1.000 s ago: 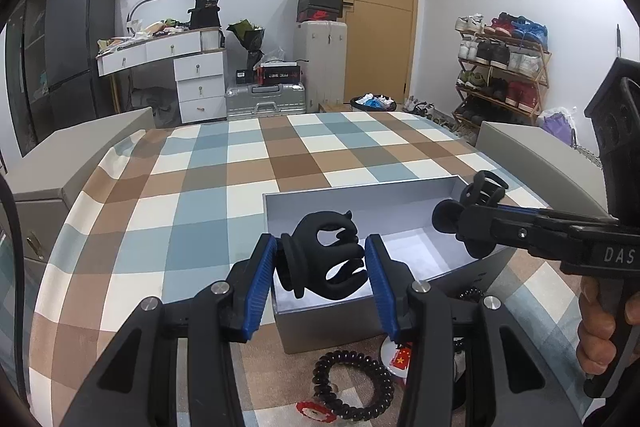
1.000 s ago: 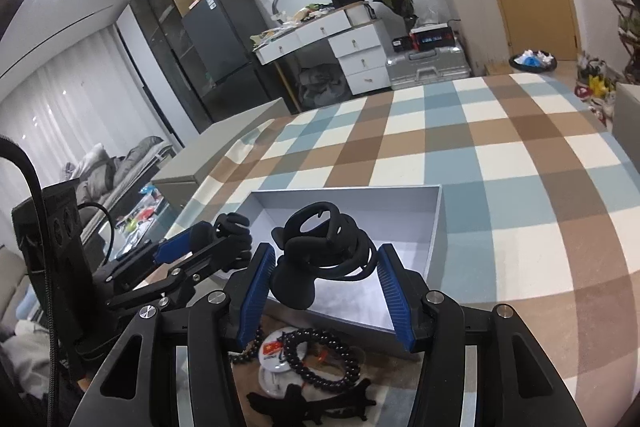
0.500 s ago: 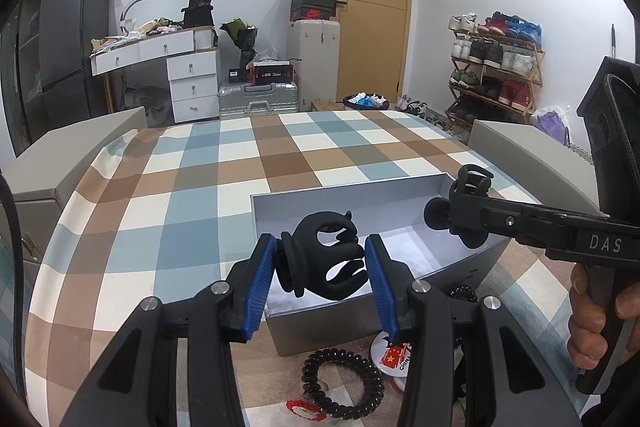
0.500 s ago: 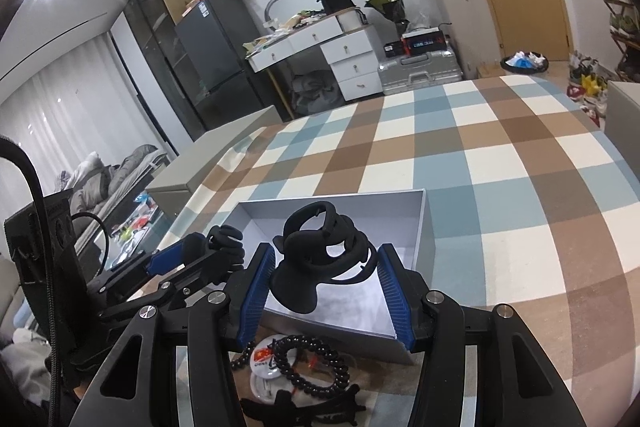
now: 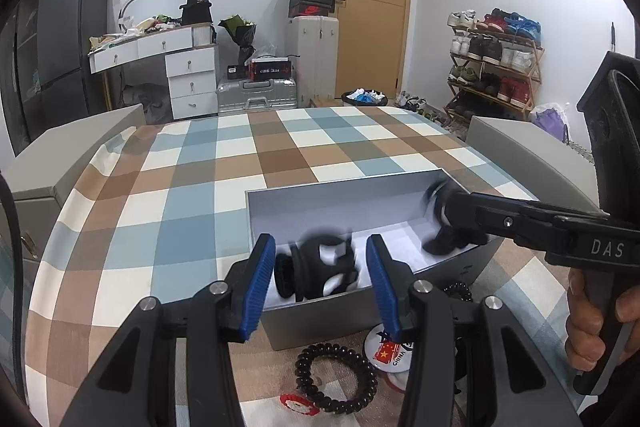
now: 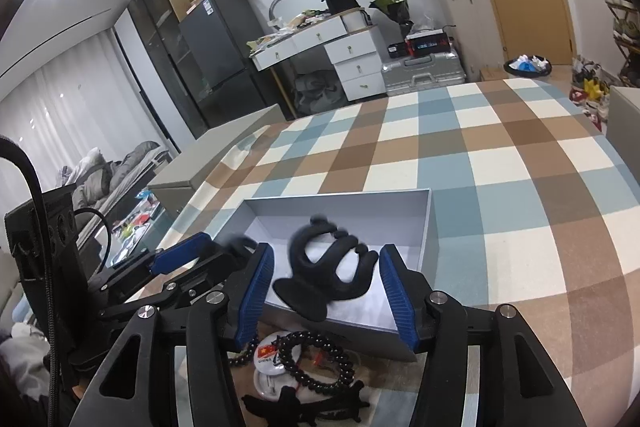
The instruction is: Organize jewelry
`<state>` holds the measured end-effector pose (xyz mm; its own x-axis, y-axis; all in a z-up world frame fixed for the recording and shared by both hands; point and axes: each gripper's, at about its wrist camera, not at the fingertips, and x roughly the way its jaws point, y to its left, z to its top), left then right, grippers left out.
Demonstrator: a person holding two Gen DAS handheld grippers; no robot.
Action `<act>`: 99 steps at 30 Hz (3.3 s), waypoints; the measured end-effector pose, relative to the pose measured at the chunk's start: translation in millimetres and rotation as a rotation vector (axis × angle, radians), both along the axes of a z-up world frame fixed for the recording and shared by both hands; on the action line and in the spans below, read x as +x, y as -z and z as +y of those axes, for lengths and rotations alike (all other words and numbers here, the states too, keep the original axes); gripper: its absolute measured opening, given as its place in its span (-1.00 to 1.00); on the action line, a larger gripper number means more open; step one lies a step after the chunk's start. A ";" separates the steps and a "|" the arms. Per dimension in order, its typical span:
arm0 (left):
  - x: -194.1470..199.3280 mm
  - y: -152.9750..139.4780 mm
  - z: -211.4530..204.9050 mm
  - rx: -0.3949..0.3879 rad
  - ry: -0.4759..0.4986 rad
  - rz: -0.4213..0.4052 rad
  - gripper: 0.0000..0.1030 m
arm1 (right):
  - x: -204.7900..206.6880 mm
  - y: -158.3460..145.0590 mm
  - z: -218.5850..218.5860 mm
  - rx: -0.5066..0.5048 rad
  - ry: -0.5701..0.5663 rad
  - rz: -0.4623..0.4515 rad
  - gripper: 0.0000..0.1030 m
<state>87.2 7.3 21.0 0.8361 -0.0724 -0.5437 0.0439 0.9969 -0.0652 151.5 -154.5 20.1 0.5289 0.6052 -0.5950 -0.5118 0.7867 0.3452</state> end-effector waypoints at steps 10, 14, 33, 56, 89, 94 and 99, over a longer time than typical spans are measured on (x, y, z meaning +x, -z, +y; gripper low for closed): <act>-30.2 -14.5 6.6 -0.016 0.011 -0.027 0.73 | -27.8 -18.0 -11.7 -0.031 -0.028 -0.069 0.90; -43.0 -13.6 9.2 -0.003 -0.007 -0.042 0.98 | -46.0 -18.8 -17.0 -0.077 -0.005 -0.107 1.00; -61.1 20.5 -1.2 0.049 0.013 0.019 0.98 | -76.1 28.2 -15.0 -0.140 -0.087 0.092 0.35; -63.3 22.1 -1.3 0.031 0.028 0.036 0.98 | -84.7 42.4 -0.4 -0.148 -0.183 0.161 -0.27; -55.7 24.5 2.7 0.012 -0.006 0.091 0.98 | -89.1 1.9 -32.8 0.027 -0.005 -0.052 -0.68; -45.9 27.4 0.2 0.022 0.008 0.156 0.96 | -83.0 4.3 -34.2 0.021 0.004 -0.036 -0.68; -33.1 36.3 -10.7 0.094 0.040 0.236 0.27 | -83.8 5.7 -32.5 0.011 -0.010 -0.028 -0.68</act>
<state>54.0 -3.4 -15.4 0.6830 -0.0432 -0.7291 0.0782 0.9968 0.0143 67.7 -187.0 14.4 0.5393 0.6171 -0.5729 -0.5294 0.7776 0.3393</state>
